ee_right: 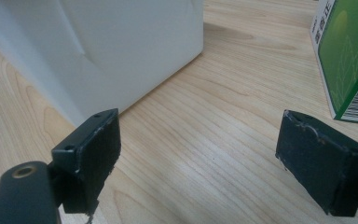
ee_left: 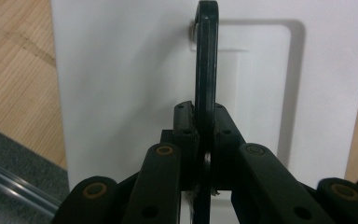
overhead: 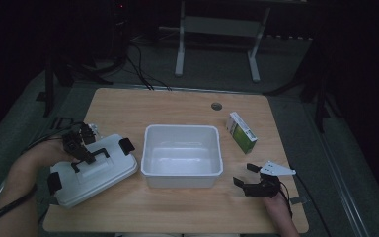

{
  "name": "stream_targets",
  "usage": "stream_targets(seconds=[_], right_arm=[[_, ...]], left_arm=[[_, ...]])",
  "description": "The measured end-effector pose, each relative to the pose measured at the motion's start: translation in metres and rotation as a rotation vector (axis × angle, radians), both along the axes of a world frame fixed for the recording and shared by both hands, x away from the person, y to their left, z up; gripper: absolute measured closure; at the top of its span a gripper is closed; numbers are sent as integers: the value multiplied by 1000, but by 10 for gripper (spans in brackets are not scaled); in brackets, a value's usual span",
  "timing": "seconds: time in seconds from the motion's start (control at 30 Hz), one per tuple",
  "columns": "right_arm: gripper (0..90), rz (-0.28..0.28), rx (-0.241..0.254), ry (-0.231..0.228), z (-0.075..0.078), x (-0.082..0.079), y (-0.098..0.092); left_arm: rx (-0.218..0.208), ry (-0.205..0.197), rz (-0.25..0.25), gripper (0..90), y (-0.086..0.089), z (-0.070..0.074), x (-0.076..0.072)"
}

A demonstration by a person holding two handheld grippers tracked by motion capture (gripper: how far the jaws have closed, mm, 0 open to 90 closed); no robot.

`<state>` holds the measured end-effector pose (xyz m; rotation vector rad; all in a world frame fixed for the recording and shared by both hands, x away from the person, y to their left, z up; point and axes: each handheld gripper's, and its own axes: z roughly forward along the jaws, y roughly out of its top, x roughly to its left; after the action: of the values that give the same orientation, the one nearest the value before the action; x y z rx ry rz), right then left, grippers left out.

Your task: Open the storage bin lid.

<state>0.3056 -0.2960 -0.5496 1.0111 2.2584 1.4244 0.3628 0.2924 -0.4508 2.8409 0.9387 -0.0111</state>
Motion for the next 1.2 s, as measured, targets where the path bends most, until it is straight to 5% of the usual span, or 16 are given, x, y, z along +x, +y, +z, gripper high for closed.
stream_targets(seconds=[0.57, 1.07, 1.2], right_arm=[[136, 4, -8, 0, 0, 0, 0], [140, 3, -6, -5, 1, -2, 1], [141, -3, -15, -8, 2, -2, 0]], left_arm=[[0, 36, 1, 837, -11, -30, 11], [-27, 26, 8, 829, -11, -33, 11], [-37, 23, 20, 759, -10, -32, 11]])
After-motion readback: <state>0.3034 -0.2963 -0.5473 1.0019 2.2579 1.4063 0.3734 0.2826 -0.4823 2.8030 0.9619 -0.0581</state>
